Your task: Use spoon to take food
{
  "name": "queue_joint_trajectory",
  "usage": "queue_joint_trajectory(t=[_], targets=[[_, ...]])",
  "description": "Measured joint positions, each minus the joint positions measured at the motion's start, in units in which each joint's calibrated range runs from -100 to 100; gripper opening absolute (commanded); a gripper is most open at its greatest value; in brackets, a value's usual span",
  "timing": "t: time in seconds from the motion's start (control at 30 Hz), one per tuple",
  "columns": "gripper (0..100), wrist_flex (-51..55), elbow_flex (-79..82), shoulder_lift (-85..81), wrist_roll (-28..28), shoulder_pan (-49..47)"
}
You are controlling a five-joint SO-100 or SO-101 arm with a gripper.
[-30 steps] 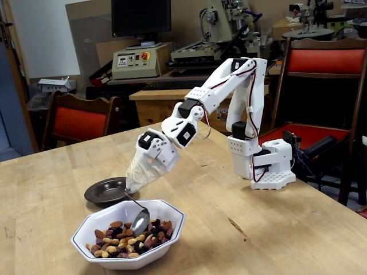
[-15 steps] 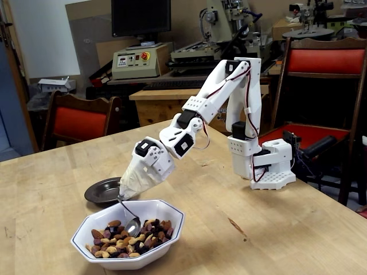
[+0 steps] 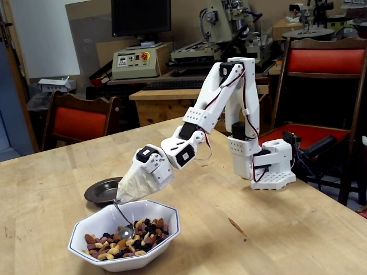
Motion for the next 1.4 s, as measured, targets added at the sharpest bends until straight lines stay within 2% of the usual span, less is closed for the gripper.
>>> queue_joint_trajectory(t=[0.63,1.4], targets=[[4,-25.83,15.44,0.09,0.00,0.15],[4,-27.91,16.22,0.17,-0.24,3.81]])
